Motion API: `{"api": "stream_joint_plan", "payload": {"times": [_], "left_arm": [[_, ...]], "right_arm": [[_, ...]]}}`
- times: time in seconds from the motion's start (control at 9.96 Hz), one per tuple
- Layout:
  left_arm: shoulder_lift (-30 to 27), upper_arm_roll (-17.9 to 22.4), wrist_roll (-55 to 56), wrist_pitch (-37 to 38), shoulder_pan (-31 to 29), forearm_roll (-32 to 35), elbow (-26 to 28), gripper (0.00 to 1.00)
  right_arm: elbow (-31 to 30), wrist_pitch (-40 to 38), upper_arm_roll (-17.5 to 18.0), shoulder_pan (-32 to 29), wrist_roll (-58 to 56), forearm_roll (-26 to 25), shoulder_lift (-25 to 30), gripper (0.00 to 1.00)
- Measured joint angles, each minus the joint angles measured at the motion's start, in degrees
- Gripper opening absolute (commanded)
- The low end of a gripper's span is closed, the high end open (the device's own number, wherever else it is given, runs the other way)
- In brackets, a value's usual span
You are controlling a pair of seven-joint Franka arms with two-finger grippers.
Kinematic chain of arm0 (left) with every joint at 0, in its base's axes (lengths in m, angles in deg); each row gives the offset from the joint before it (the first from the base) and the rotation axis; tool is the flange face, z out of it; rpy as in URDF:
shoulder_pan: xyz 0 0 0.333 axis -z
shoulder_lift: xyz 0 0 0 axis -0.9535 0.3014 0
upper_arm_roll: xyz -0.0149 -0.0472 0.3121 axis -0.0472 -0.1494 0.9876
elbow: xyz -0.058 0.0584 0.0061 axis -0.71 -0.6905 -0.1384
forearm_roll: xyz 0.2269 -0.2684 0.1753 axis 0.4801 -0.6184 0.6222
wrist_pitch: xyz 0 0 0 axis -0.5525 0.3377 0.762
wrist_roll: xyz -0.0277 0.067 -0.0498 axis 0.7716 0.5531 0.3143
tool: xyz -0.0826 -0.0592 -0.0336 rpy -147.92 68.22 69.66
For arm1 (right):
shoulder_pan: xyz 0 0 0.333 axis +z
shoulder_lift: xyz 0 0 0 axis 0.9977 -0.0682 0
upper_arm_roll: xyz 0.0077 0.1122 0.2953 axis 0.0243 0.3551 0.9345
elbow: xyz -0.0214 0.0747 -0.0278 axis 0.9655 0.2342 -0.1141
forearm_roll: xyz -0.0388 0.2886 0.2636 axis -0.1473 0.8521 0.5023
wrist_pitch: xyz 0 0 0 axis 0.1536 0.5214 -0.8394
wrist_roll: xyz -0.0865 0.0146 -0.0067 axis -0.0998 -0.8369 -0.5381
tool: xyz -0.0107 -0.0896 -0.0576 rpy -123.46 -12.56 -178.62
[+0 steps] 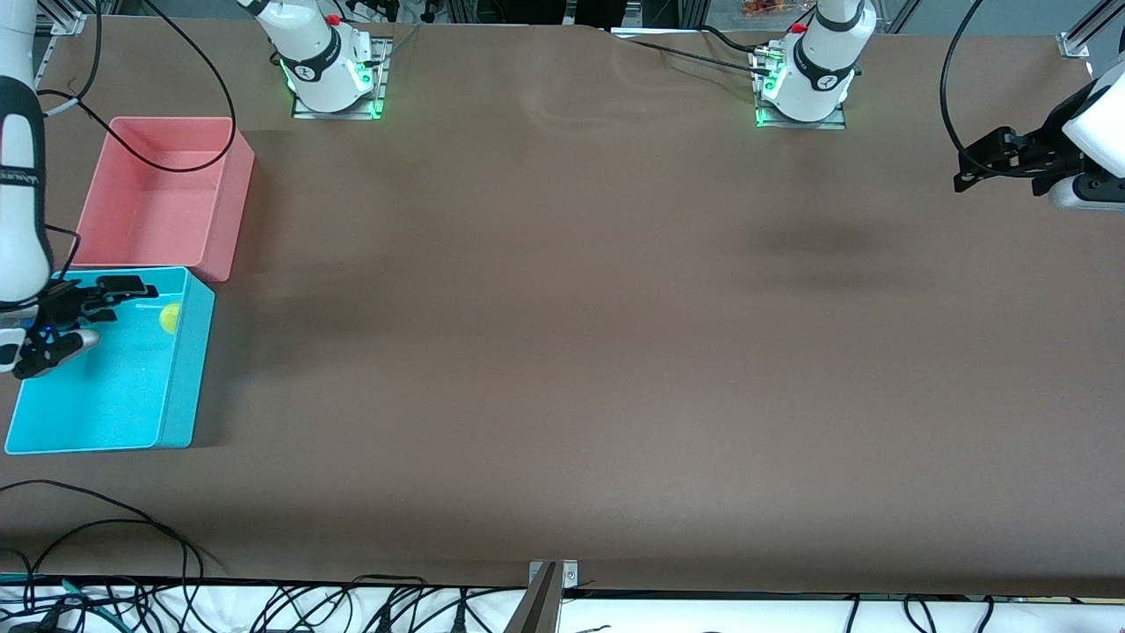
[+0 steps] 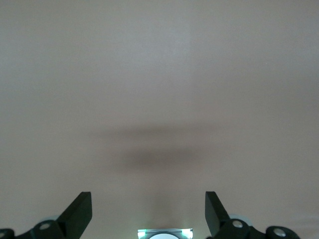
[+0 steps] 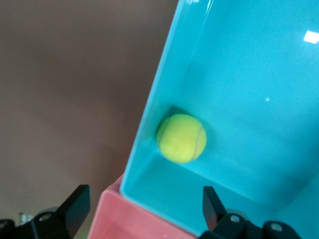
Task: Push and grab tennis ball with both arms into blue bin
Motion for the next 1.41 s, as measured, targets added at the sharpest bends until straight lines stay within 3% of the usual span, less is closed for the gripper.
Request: {"api": "stream_joint_plan", "payload": {"times": [0.2,0.6,1.2,1.41], "left_arm": [[0.06,0.00,0.00,0.00,0.00,0.00,-0.06,1.00],[0.10,-0.11,0.00,0.00,0.07,0.01,-0.52,1.00],[0.18,-0.38,0.00,0.00,0.13,0.01,-1.02,1.00],[0.19,-0.47,0.00,0.00,0.37,0.01,-1.04,1.00]], "right_arm": [[5.43,-8.57,0.09,2.46,9.25,-3.75,2.36,1.00],[7.46,-12.48,0.19,7.13,25.69,-6.14,8.85,1.00],[12.89,-19.74,0.23,9.29,36.10,-7.23,16.66,1.00],[12.12,-19.34,2.14,10.18,37.61,-8.08,19.62,1.00]]}}
